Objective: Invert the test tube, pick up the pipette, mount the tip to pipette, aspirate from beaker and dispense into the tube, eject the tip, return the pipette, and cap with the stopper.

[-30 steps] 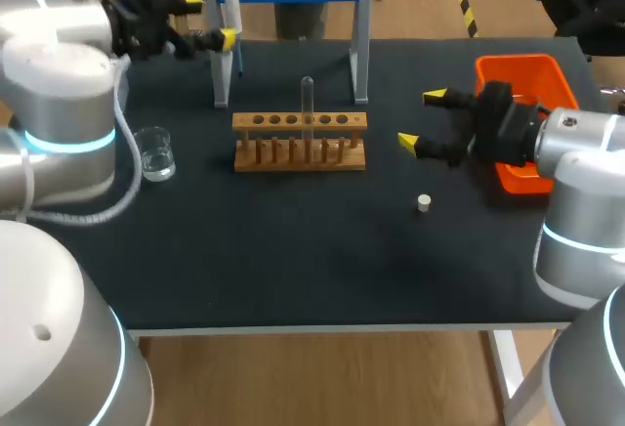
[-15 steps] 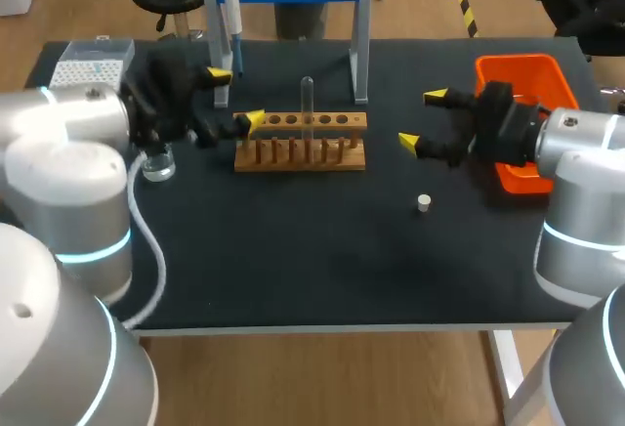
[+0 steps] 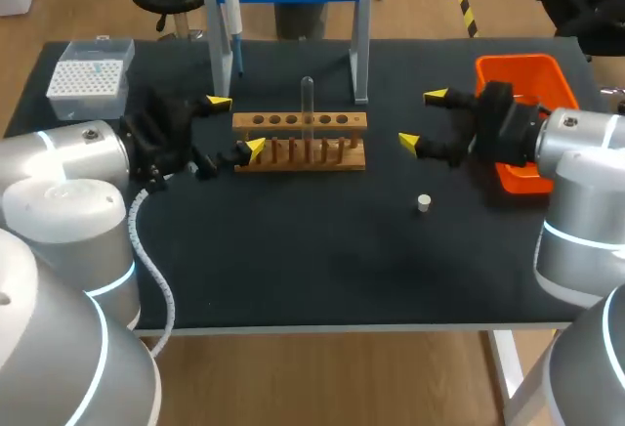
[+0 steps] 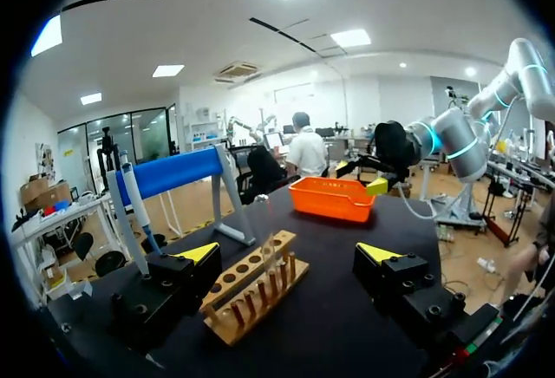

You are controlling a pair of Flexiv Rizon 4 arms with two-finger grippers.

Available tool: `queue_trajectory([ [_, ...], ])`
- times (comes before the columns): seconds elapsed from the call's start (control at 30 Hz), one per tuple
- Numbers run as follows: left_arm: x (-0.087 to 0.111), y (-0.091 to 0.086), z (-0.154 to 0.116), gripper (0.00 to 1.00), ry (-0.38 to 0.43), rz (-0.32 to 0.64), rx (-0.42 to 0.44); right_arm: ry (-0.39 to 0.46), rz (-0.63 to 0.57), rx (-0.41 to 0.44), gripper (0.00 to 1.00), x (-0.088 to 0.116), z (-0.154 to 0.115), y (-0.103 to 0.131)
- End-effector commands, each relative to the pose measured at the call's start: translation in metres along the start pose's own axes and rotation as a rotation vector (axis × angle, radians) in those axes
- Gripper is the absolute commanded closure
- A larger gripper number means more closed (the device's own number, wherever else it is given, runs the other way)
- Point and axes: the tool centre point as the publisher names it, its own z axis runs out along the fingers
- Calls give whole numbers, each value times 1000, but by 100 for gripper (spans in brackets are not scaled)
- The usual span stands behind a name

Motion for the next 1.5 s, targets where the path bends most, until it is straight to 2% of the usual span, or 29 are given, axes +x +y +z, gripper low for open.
queue_trajectory([
  [0.03,1,3,-1,0,-3,1,57,1,0,0,0,0,0,0],
  [0.23,1,3,-1,0,-3,1,57,1,0,0,0,0,0,0],
  [0.37,1,3,-1,0,-3,1,57,50,-28,-29,0,-13,14,8],
  [0.57,1,3,-1,0,-3,1,57,151,-48,-88,0,-33,35,18],
  [0.7,1,3,-1,0,-3,1,57,258,-63,-133,0,-40,48,25],
  [0.83,1,3,-1,0,-3,1,57,384,-56,-182,0,-40,59,32],
  [1.13,1,3,-1,0,-3,1,57,555,4,-218,0,-34,80,41],
  [1.33,1,3,-1,0,-3,1,57,594,-14,-215,0,-22,89,39],
  [1.5,1,3,-1,0,-3,1,57,590,-8,-222,0,-14,98,37],
])
